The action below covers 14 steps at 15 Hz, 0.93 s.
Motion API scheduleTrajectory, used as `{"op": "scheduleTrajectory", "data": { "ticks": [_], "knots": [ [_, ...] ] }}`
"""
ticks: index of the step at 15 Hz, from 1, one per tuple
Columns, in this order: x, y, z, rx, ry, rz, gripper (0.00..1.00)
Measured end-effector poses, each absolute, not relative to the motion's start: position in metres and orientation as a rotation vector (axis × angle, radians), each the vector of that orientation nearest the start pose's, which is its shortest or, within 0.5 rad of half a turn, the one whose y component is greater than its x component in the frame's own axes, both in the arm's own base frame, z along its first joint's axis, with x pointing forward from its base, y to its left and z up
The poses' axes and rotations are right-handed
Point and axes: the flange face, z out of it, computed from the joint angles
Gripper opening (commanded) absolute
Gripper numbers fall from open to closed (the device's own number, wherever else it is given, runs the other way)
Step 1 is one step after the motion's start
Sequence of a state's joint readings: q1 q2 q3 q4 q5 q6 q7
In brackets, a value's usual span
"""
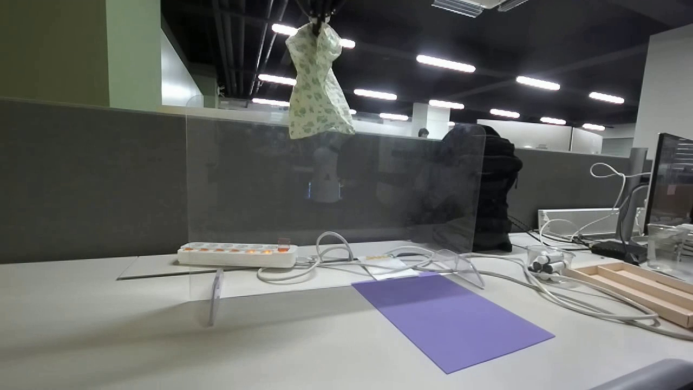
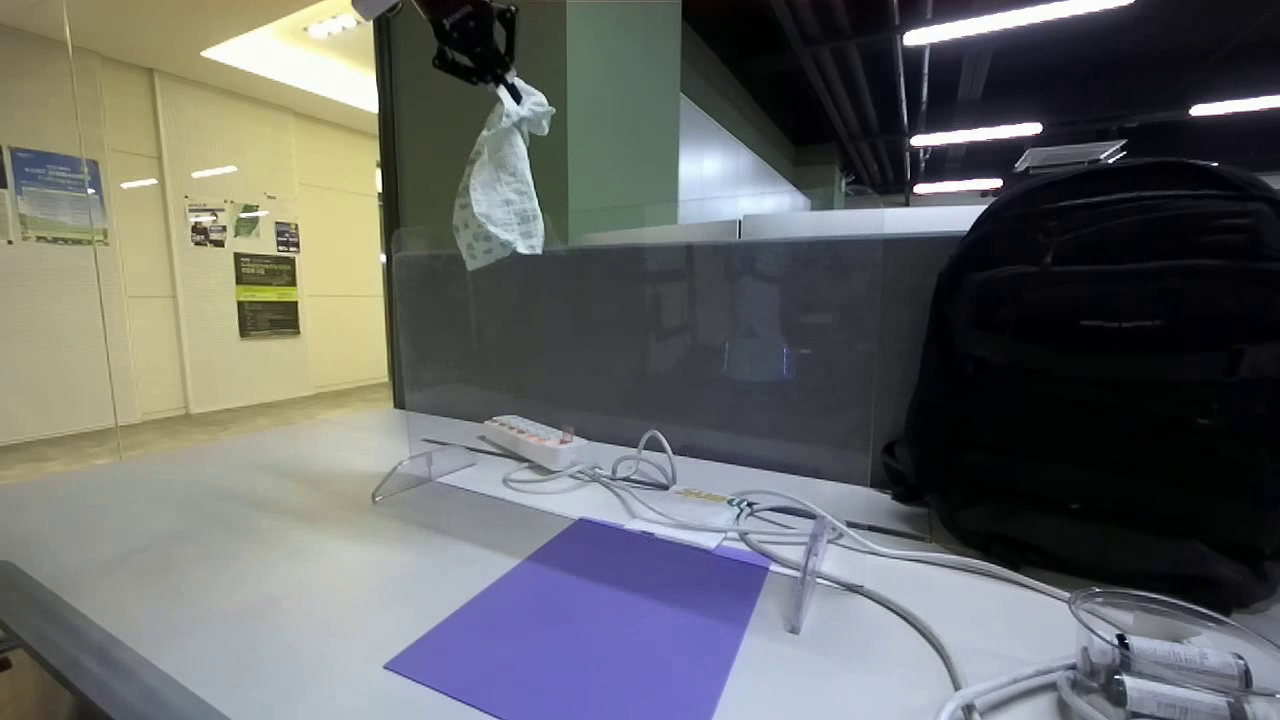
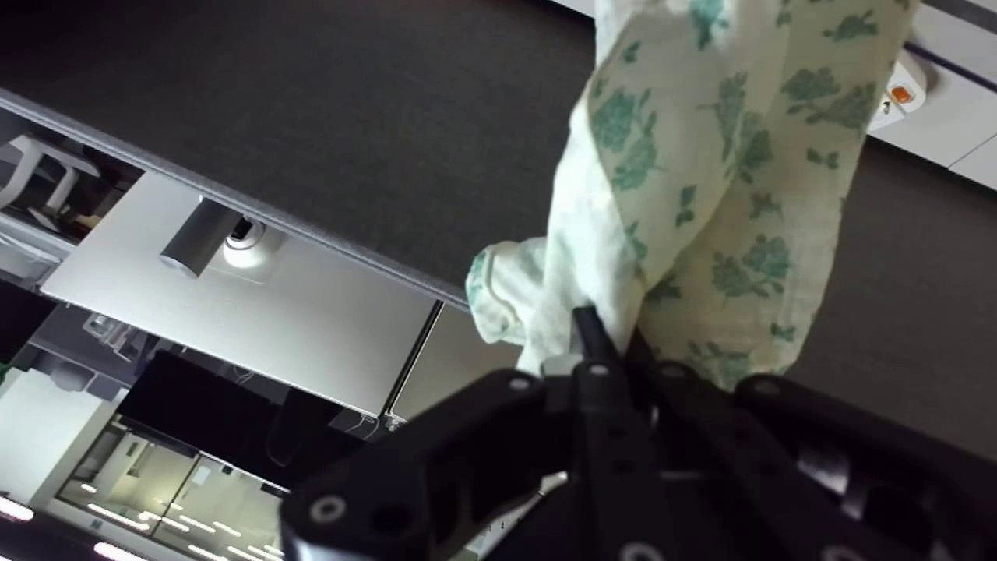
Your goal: Put the cloth on the countertop shield
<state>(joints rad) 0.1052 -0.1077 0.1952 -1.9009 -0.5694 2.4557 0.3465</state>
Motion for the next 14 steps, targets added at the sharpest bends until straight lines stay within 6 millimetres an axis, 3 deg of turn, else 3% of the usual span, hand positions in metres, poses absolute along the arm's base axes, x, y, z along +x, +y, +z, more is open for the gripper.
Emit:
{"op": "scheduleTrajectory", "data": {
  "ticks": [9,10,13,14],
  "knots": [
    [0.541,0.191,0.627,-3.254,-0.189,-1.083,0.04],
    [0.543,0.186,0.621,-3.254,-0.149,-1.051,0.04],
    [0.563,0.140,0.580,-3.269,-0.058,-0.991,0.01],
    [0.566,0.134,0.577,-3.270,-0.050,-0.989,0.01]
  ]
}}
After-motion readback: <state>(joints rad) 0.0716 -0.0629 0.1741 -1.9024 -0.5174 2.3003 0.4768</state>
